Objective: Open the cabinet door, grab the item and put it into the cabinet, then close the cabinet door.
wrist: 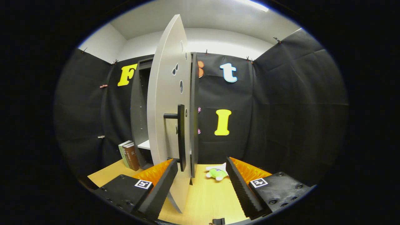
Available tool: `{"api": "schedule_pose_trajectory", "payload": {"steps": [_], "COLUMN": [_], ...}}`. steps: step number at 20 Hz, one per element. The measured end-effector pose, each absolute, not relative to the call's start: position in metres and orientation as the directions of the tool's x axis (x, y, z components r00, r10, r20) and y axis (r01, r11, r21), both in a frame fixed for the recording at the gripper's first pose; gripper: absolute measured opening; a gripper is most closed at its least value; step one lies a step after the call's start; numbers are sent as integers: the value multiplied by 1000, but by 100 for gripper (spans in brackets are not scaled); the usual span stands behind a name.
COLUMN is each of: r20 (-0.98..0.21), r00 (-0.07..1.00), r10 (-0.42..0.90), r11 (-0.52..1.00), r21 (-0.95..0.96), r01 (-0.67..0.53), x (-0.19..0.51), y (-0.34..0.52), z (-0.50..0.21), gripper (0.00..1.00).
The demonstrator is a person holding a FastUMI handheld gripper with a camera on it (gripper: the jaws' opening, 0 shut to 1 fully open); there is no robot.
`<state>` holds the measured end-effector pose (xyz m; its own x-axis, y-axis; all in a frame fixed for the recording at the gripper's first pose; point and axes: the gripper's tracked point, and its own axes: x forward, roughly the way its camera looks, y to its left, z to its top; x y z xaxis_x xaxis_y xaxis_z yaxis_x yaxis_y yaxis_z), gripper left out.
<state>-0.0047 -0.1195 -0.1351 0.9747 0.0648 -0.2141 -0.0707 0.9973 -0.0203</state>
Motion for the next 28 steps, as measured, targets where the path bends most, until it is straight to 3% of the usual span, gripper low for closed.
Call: {"api": "schedule_pose_trajectory", "payload": {"steps": [5,9,14,24,28], "r20": [-225,-252,-253,-255,-254], "r00": [964,953,952,954,941], "r10": [141,166,170,156,225], "r11": [988,985,985,986,972], "r21": [-25,91,76,90,128], "r01": [-150,-148,-156,-137,-198], "x": [9,5,7,32,57], "y": [-103,-88,-57,55,109], "z": [-142,-150,-152,-167,-180], "gripper": [94,95,97,97,97]}}
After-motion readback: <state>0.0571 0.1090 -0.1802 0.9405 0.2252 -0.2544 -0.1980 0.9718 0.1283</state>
